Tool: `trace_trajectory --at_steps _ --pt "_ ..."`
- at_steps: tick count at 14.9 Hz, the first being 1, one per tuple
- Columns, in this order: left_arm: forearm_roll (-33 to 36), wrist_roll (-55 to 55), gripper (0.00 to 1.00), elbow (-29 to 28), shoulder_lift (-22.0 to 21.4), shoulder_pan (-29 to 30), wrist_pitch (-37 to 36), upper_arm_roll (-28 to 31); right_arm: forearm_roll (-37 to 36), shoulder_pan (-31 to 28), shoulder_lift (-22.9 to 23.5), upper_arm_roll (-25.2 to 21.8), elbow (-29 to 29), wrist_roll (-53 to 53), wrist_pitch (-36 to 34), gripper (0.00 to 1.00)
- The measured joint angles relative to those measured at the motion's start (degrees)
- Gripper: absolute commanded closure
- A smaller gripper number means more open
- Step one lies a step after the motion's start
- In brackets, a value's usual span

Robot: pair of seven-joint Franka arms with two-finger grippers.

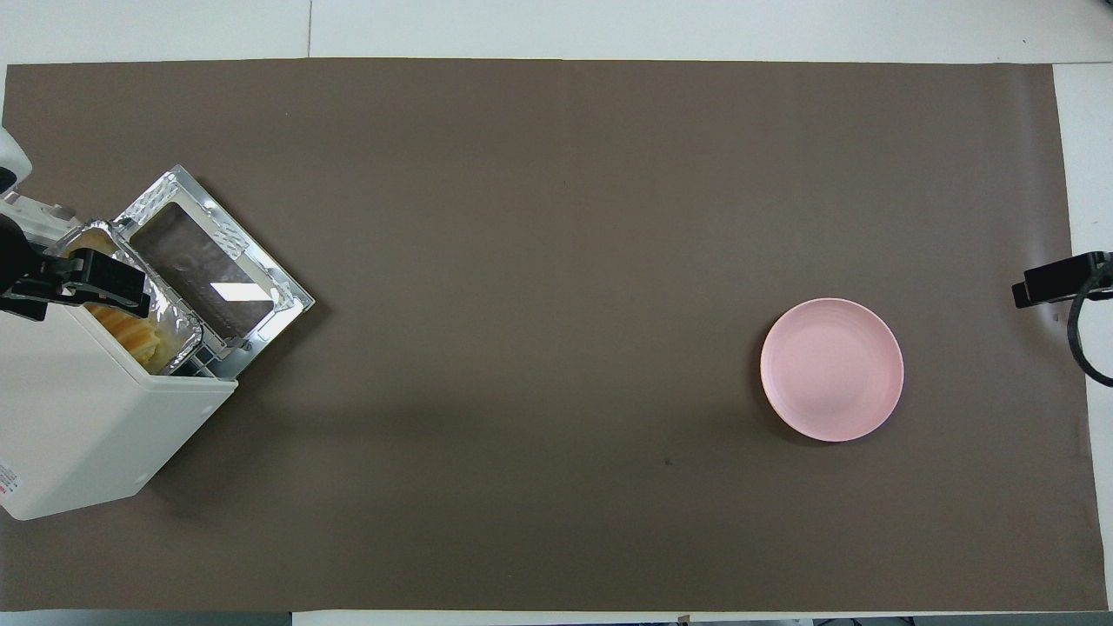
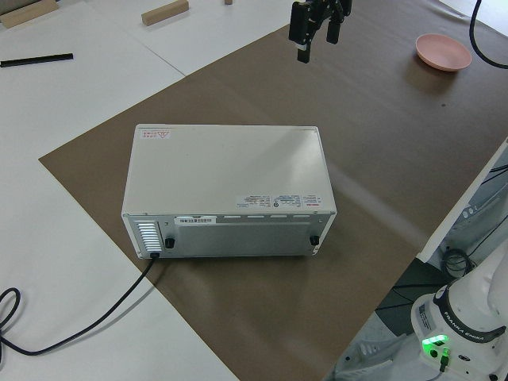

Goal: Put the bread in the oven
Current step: 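Open the left gripper and draw it back out of the oven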

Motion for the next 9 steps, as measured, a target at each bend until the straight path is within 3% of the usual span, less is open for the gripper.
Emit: trace_trajectory --at_steps 9 --pt "0.09 0.24 0.00 -2.82 -1.12 0.92 3.23 -0.08 0.00 0.00 0.00 0.00 0.00 0.00 0.00 0.00"
